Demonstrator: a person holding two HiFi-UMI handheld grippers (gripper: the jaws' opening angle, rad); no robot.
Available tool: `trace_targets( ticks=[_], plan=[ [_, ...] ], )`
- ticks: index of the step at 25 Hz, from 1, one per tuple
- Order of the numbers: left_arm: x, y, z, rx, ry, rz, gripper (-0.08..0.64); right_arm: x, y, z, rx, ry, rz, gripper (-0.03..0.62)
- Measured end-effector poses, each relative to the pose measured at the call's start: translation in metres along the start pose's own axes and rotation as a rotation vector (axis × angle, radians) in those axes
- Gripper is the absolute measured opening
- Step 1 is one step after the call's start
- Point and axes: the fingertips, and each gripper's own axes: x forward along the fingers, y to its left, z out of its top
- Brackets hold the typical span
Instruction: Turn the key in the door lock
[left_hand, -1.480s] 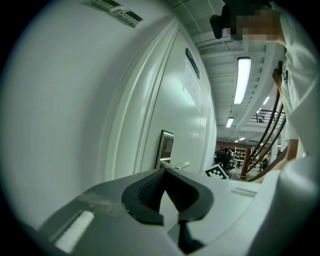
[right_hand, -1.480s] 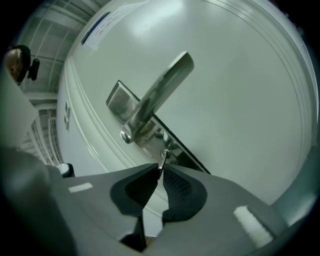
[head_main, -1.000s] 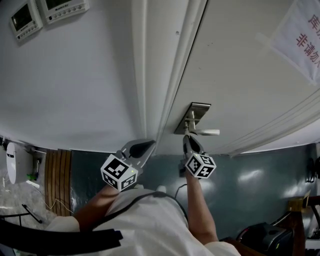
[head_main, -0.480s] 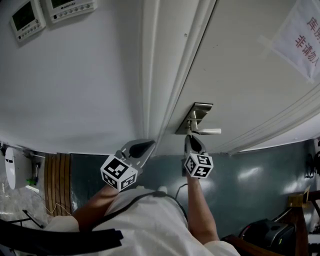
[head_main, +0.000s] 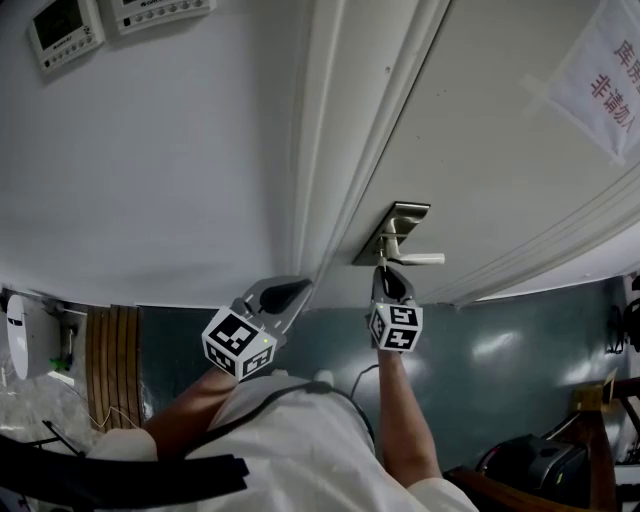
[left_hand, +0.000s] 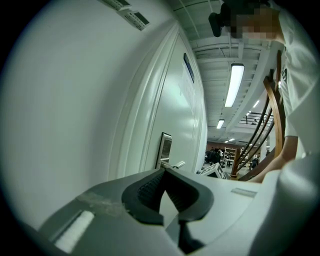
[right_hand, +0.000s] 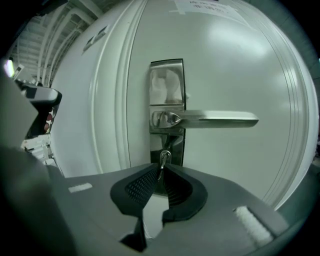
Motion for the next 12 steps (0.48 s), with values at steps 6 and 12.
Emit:
trace_targets(
  ticks=[6, 12],
  plan=[
    [-0.0068, 0.0029, -0.0014, -0.012, -0.008, 0.013, 0.006, 0.0003, 0.0016, 0.0005, -0.130, 0.026, -0.039, 0.040],
    [-0.0096, 0.0015, -0.0017, -0.023, -0.019, 0.021, 0.006, -0.0002, 0.0033, 0.0004, -0.181, 0.045, -0.052, 0.040]
  ],
)
